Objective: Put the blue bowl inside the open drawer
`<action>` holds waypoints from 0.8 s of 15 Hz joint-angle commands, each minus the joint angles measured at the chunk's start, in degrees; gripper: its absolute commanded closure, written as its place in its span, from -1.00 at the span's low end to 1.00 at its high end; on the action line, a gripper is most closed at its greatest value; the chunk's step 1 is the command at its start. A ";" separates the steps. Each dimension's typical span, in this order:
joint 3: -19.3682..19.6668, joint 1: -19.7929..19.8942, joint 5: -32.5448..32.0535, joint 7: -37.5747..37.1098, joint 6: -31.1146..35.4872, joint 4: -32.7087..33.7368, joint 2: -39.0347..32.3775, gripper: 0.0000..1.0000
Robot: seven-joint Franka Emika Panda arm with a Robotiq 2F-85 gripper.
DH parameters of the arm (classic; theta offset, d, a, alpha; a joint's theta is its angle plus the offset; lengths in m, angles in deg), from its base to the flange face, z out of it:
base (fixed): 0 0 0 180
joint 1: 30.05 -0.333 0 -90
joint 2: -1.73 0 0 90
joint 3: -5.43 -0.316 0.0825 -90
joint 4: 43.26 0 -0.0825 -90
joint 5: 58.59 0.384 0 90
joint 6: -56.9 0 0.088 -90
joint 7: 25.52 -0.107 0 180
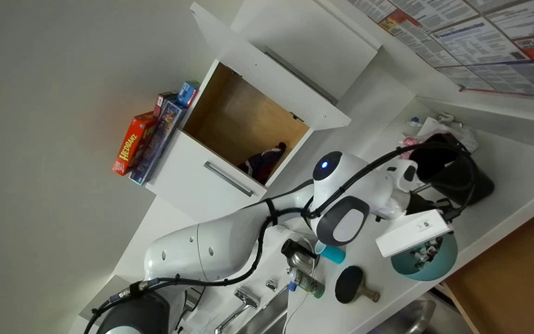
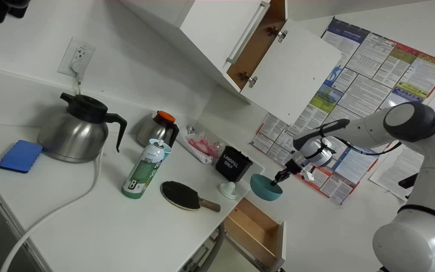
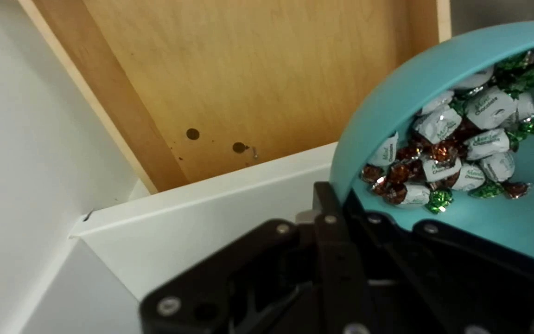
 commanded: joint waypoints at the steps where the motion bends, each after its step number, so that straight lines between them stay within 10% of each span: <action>1: -0.37 3.23 -0.75 5.76 -2.78 7.49 -5.63 0.98; 12: -6.80 12.30 3.88 22.78 -3.83 14.79 -16.86 0.92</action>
